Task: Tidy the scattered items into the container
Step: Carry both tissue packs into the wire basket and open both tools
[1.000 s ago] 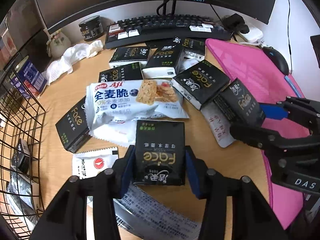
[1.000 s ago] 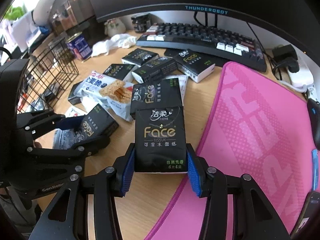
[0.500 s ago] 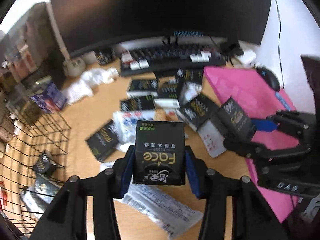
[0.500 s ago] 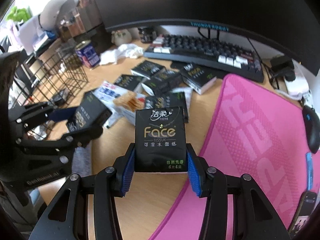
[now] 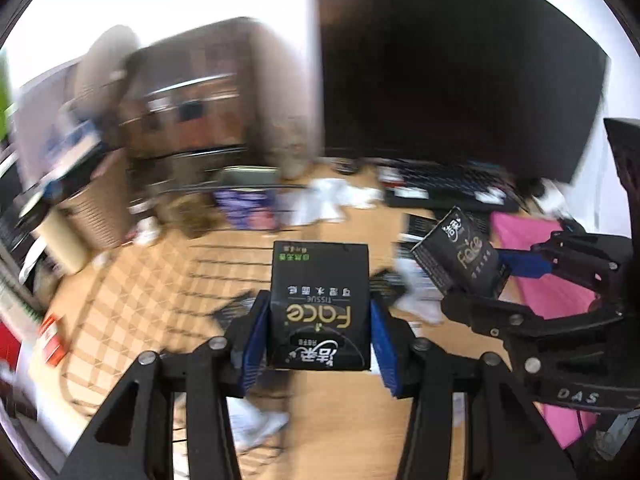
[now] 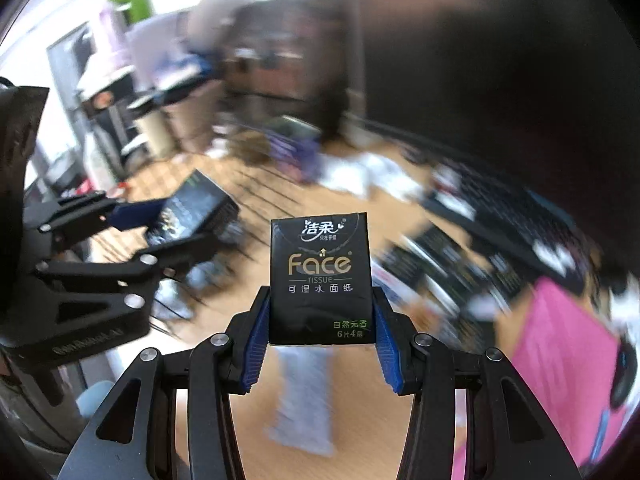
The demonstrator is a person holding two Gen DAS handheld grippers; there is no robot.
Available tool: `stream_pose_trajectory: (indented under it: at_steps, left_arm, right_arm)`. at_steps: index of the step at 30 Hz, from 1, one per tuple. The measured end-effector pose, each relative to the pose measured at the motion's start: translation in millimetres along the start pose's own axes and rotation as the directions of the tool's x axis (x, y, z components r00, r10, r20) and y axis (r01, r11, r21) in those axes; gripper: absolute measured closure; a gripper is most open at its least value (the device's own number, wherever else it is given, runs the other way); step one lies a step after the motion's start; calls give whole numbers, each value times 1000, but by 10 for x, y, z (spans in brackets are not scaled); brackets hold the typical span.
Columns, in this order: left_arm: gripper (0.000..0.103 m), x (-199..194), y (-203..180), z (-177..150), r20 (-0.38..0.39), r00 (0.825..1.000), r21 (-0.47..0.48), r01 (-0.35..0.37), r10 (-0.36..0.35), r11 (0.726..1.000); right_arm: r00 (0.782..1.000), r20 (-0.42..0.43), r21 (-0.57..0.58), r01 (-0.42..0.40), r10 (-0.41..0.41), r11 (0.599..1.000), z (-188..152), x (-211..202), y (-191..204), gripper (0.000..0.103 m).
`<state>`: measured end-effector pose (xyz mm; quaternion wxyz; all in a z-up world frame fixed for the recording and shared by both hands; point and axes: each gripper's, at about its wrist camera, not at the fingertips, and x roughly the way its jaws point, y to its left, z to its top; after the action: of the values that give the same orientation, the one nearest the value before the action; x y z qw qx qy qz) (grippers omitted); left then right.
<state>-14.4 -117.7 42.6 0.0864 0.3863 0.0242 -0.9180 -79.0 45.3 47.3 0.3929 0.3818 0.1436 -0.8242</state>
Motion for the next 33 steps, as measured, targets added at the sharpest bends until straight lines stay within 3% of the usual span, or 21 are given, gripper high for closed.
stream_pose_trajectory:
  at_steps: [4, 8, 11, 25, 28, 30, 33]
  left_arm:
    - [51, -77, 587, -144, -7, 995, -91, -97, 97, 991]
    - [51, -101, 1000, -175, -5, 995, -174, -100, 101, 980]
    - [51, -26, 1116, -214, -17, 995, -185, -99, 97, 978]
    - [51, 100, 1083, -247, -35, 996, -187, -87, 81, 979]
    - [41, 53, 1098, -242, -8, 997, -194, -78, 78, 978]
    - [28, 20, 1129, -238, 13, 998, -216, -51, 56, 975]
    - [27, -10, 1159, -234, 22, 999, -236, -31, 38, 971]
  right_arm:
    - [998, -6, -91, -65, 65, 994, 283, 205, 544, 56]
    - [993, -29, -148, -114, 111, 982, 469, 438, 969, 56]
    - [990, -49, -172, -137, 130, 976, 499, 572, 1140, 56]
    - [984, -106, -156, -158, 142, 975, 455, 879, 1074, 56]
    - [984, -96, -161, -165, 151, 973, 457, 863, 1084, 55]
    - [983, -76, -157, -174, 164, 972, 464, 827, 1077, 55]
    - [983, -77, -151, -176, 166, 973, 471, 821, 1069, 54]
